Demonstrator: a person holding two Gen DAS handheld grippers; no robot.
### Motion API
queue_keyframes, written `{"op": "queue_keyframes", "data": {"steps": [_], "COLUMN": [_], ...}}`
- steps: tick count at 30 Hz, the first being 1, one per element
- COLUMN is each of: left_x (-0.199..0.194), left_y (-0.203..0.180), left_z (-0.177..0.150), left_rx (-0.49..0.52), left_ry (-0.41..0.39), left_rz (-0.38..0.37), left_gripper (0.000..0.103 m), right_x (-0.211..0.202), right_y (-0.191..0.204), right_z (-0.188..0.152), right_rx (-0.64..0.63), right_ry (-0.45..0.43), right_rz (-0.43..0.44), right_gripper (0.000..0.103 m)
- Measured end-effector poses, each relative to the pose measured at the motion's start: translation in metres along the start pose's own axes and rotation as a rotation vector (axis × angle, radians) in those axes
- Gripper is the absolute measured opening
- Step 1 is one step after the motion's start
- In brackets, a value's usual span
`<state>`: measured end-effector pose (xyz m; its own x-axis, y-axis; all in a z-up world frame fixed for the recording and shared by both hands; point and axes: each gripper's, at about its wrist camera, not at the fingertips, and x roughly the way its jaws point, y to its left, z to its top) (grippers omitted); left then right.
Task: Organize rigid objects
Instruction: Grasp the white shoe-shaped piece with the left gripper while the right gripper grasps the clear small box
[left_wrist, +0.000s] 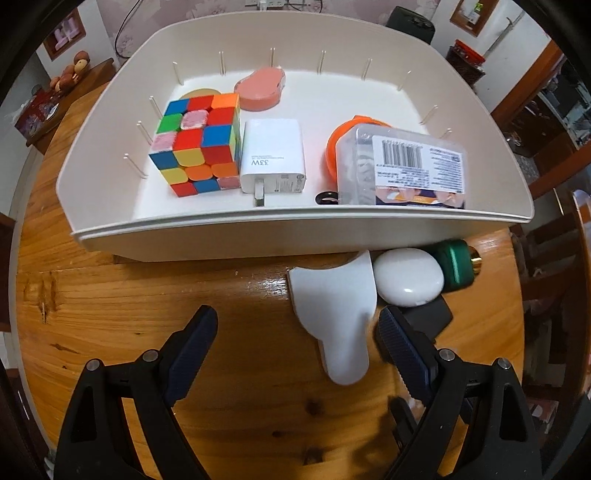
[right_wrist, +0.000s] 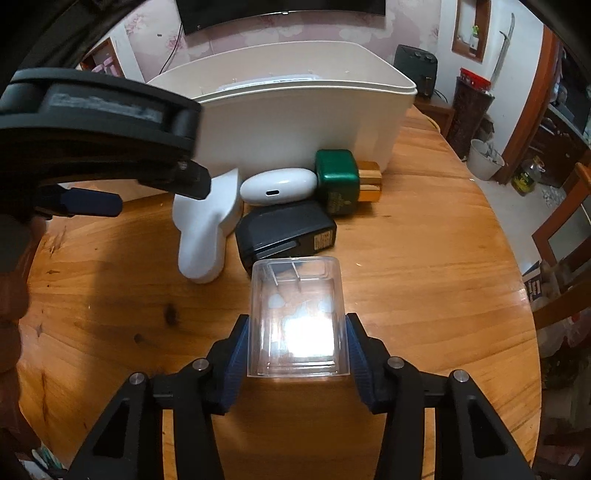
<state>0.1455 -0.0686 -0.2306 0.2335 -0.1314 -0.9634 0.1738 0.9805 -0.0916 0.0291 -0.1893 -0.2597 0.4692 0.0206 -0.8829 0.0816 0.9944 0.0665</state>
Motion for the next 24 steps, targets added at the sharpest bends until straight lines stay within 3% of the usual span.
{"op": "queue_keyframes", "data": {"steps": [12,24], "left_x": [0.014,0.026], "left_y": [-0.014,-0.005], "left_z": [0.006,0.011], "left_rx": [-0.008,-0.082], "left_ry": [0.022,0.026], "left_rz": [0.034,0.081], "left_gripper": [0.09,0.087], "right_x": [0.0,0.003], "right_y": [-0.003,-0.009], "right_z": [-0.003,-0.001], "right_rx": [-0.004,-0.02], "right_ry": [0.003,0.005], "right_rz": [0.004,0.014], "right_gripper": [0.05,0.05]}}
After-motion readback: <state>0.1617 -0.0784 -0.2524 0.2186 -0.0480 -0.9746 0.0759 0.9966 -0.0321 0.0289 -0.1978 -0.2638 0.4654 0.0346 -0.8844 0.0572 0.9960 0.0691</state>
